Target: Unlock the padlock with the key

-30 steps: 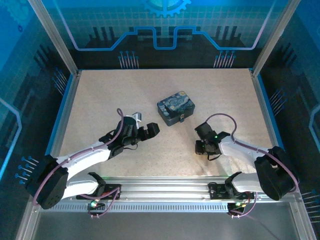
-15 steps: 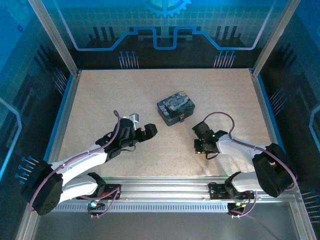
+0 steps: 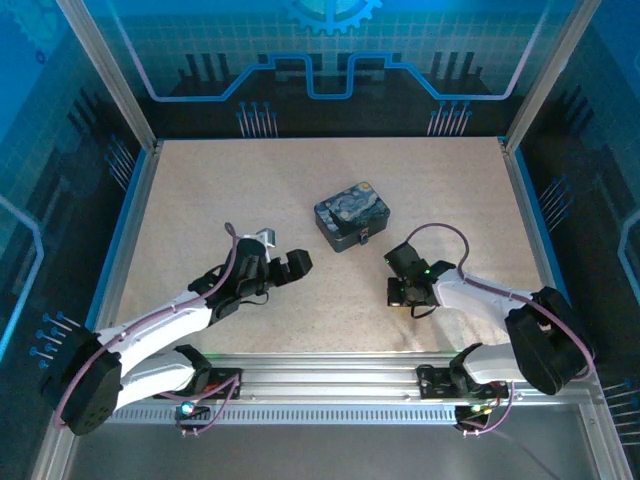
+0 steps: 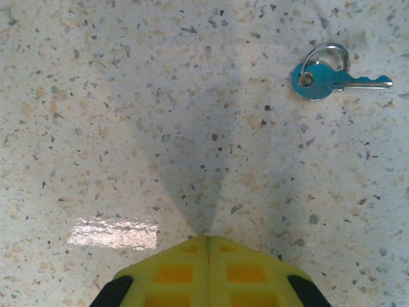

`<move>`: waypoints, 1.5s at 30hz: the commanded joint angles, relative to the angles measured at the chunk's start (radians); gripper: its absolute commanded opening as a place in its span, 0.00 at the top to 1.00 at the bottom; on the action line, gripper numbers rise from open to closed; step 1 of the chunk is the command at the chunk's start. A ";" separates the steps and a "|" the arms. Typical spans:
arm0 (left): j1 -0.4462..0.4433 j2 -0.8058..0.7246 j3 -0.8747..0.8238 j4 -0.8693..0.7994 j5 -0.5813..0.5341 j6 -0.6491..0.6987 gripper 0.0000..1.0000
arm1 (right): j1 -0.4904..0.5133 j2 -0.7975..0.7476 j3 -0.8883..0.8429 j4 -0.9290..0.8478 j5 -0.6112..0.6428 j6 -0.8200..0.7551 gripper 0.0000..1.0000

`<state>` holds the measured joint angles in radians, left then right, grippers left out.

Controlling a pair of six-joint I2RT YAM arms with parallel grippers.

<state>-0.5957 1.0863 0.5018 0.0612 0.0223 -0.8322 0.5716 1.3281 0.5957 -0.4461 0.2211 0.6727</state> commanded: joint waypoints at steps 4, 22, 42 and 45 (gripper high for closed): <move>-0.004 -0.035 0.004 -0.093 -0.008 0.031 0.01 | 0.019 -0.056 0.018 -0.048 0.013 -0.030 1.00; -0.004 -0.179 -0.023 -0.187 0.023 -0.018 0.01 | -0.089 -0.130 0.074 -0.102 -0.033 -0.169 0.86; -0.005 -0.195 -0.037 -0.180 0.015 -0.019 0.01 | -0.266 0.123 0.166 -0.026 -0.111 -0.206 0.67; -0.003 -0.201 -0.042 -0.174 0.013 -0.024 0.01 | -0.268 0.153 0.178 -0.034 -0.085 -0.190 0.67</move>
<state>-0.5957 0.9054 0.4786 -0.1078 0.0311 -0.8406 0.3172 1.4590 0.7475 -0.4774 0.1196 0.4702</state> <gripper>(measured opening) 0.990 0.329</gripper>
